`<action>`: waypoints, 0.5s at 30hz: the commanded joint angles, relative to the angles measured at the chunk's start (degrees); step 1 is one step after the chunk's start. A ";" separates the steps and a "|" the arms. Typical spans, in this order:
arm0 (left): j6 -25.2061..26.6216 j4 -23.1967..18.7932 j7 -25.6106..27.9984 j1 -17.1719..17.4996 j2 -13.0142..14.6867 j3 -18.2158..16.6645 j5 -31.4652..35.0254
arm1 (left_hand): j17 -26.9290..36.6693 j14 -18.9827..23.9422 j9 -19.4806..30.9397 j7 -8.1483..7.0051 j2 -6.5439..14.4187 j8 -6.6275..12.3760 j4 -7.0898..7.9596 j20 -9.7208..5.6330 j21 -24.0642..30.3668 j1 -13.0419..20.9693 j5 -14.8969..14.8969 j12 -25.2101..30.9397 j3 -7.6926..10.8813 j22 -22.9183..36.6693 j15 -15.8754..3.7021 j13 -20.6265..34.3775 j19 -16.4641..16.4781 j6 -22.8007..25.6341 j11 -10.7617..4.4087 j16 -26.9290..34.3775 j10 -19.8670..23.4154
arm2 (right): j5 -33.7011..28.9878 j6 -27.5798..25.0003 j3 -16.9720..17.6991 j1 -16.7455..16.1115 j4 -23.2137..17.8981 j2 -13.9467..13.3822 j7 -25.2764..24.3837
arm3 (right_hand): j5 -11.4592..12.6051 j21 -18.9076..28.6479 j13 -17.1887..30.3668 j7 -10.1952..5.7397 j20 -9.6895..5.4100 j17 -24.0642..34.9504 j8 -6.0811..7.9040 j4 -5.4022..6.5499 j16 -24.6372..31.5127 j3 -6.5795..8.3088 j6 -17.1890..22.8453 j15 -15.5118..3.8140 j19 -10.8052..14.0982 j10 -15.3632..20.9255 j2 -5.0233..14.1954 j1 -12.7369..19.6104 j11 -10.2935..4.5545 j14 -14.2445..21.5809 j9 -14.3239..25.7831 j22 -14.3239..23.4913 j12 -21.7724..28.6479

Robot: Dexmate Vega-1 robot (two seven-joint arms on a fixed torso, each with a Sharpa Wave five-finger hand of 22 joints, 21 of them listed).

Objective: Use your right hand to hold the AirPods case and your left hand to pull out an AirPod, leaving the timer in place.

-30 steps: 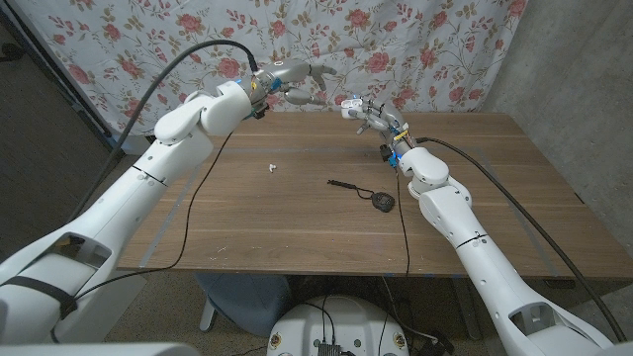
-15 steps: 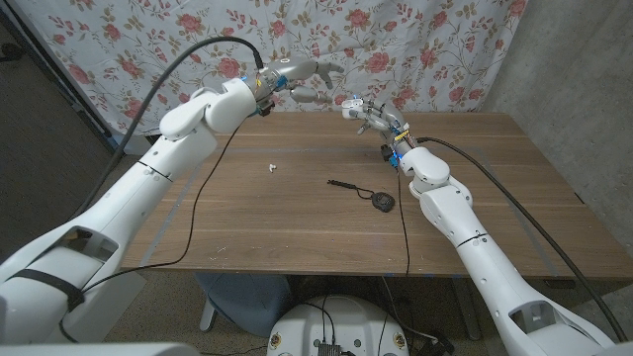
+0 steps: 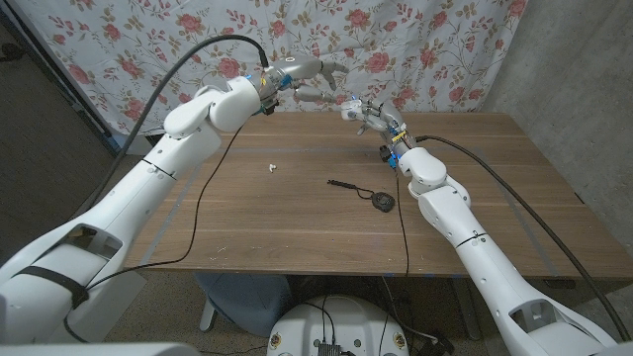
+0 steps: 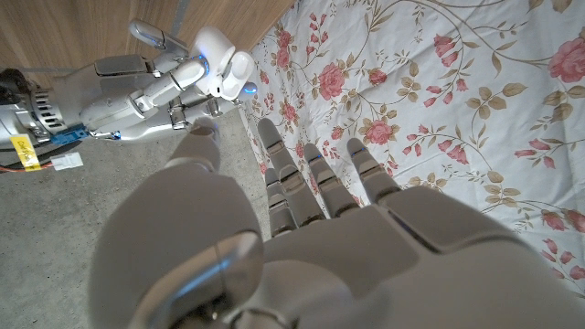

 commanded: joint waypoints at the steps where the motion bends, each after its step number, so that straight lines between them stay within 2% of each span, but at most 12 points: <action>1: 1.62 -0.42 -1.05 -0.03 -0.50 0.55 0.76 | -0.12 1.02 -0.04 0.44 0.12 0.58 0.03 -0.16 -0.09 -0.45 -0.06 0.17 0.56 0.26 -0.24 -0.07 -0.17 0.99 -0.03 0.32 1.28 | -3.84 -1.83 -0.67 -0.66 -2.33 -0.19 -2.56 | 0.27 0.30 0.67 0.18 -6.19 0.35 -0.34 0.13 0.05 0.49 0.50 -10.16 -15.38 7.29 0.53 0.51 -6.63 3.43 0.10 0.15 0.23; 4: 2.54 -0.40 -1.01 0.25 -1.40 0.53 0.33 | -0.16 1.08 -0.04 0.52 0.20 0.70 -0.05 -0.18 -0.07 -0.46 -0.03 0.07 0.70 0.26 -0.23 -0.20 -0.13 1.41 0.11 0.29 1.53 | -4.54 -2.50 -0.84 -0.75 -3.04 -0.19 -2.96 | 0.29 0.32 0.62 0.21 -6.17 0.36 -0.34 0.14 0.04 0.49 0.50 -10.13 -15.42 7.37 0.55 0.51 -6.71 3.42 0.10 0.14 0.22; 5: 1.68 0.06 0.80 0.54 -1.66 0.74 0.78 | -0.18 1.11 -0.04 0.50 0.23 0.76 -0.07 -0.27 -0.04 -0.46 -0.02 0.01 0.74 0.26 -0.32 -0.24 -0.05 1.59 0.14 0.28 1.57 | -4.91 -2.71 -1.01 -0.67 -3.14 -0.18 -3.11 | 0.30 0.34 0.64 0.22 -6.16 0.37 -0.33 0.13 0.03 0.49 0.52 -10.15 -15.44 7.36 0.53 0.51 -6.63 3.41 0.10 0.14 0.23; 15: 1.52 1.09 0.73 -0.34 -2.18 1.66 1.66 | -0.35 1.40 -0.06 0.78 0.01 0.94 -0.28 -0.47 0.07 -0.81 -0.02 -0.47 0.91 0.26 -0.19 -0.73 0.25 2.63 0.72 0.19 2.17 | -6.76 -3.65 -1.51 -0.86 -4.00 0.04 -4.26 | 0.36 0.38 0.62 0.28 -6.02 0.40 -0.36 0.16 -0.03 0.49 0.46 -10.15 -15.63 7.31 0.51 0.46 -6.56 3.30 0.10 0.11 0.17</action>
